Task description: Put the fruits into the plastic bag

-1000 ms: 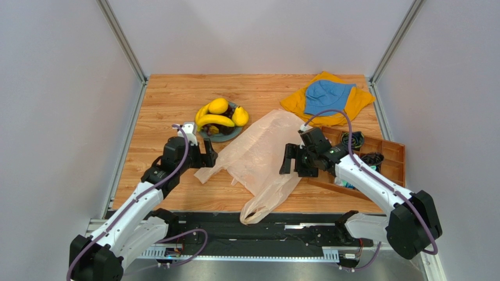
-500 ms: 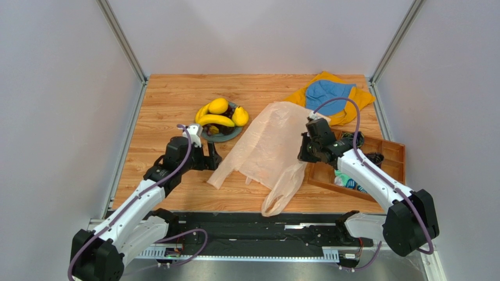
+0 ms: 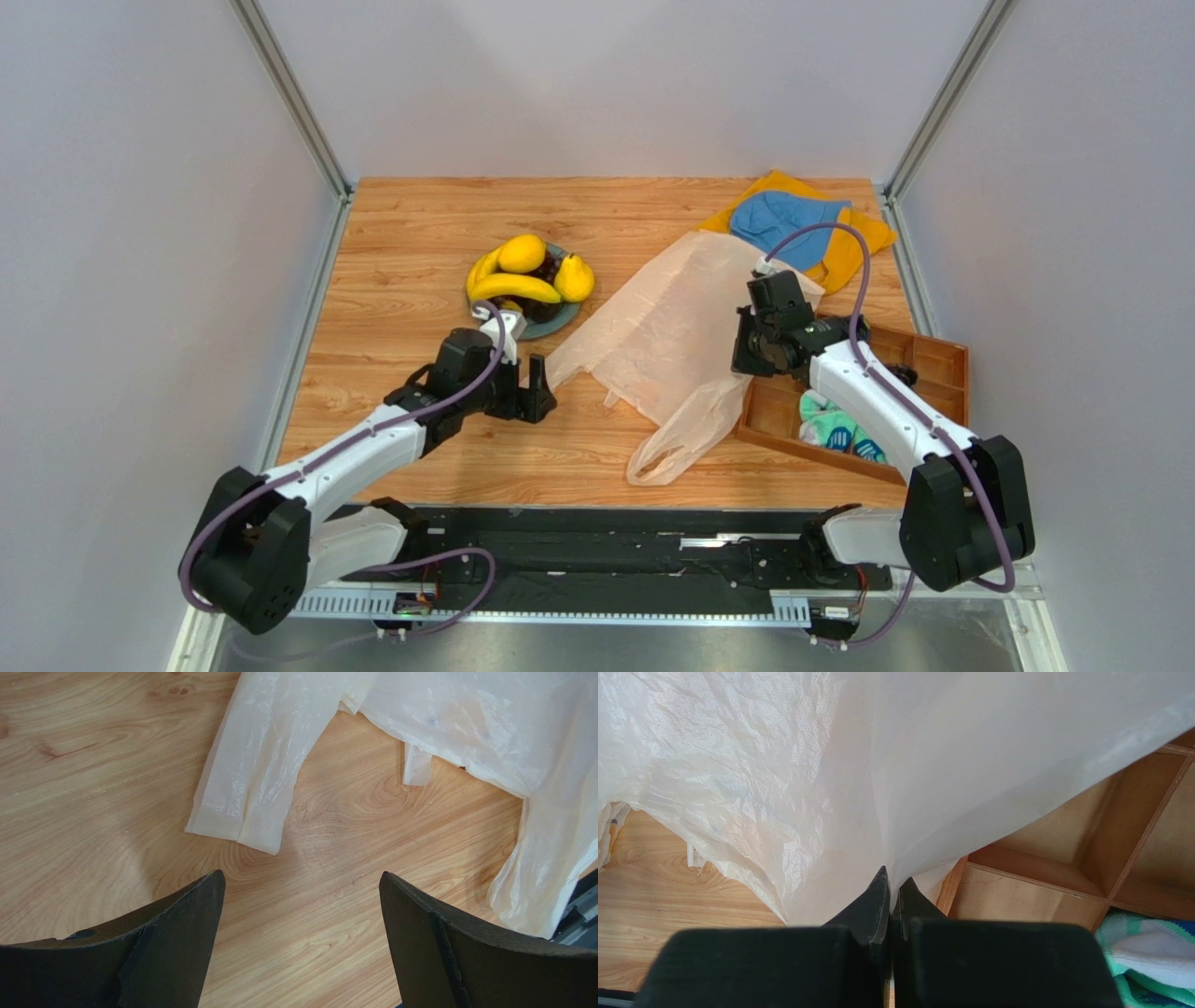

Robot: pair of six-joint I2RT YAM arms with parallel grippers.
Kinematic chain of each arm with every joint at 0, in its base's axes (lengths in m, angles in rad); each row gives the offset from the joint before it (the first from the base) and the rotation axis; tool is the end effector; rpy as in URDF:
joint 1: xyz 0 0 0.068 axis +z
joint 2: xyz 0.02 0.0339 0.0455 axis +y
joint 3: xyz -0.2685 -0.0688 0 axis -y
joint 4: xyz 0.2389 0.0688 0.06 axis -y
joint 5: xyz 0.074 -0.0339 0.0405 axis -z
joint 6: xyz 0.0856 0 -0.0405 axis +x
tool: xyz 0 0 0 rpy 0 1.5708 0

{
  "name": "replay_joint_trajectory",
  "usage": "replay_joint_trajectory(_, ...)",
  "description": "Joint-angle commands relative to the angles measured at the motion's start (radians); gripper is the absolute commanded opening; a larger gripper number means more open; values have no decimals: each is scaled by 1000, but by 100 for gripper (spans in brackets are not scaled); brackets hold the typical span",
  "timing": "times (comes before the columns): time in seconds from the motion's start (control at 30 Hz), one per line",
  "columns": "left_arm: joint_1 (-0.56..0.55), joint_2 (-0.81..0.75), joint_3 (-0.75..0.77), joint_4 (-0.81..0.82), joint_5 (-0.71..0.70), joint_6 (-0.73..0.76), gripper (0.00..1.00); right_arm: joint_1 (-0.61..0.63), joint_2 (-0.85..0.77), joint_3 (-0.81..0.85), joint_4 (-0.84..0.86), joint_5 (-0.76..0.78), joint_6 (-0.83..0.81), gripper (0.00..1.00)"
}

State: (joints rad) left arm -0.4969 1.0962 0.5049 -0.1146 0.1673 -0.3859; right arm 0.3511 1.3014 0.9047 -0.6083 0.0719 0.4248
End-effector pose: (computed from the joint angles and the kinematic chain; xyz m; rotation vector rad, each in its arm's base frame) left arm 0.2127 -0.1315 0.1662 0.2211 2.3404 -0.6413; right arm 0.2627 0.0897 0.2008 0.1222 2.5817 0.1982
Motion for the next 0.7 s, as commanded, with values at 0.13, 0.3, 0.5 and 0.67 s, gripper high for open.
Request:
replay_joint_trajectory(0.13, -40, 91, 52, 96, -119, 58, 89, -18, -7, 17, 10, -15, -31, 0)
replay_joint_trajectory(0.3, -45, 166, 112, 108, -166, 117, 89, -35, -14, 7, 2, -26, -41, 0)
replay_joint_trajectory(0.5, -45, 297, 185, 156, -141, 156, 89, -44, -16, -1, 4, -46, -41, 0)
replay_joint_trajectory(0.67, -45, 381, 225, 185, -94, 163, 84, -46, -16, -7, 5, -54, -43, 0)
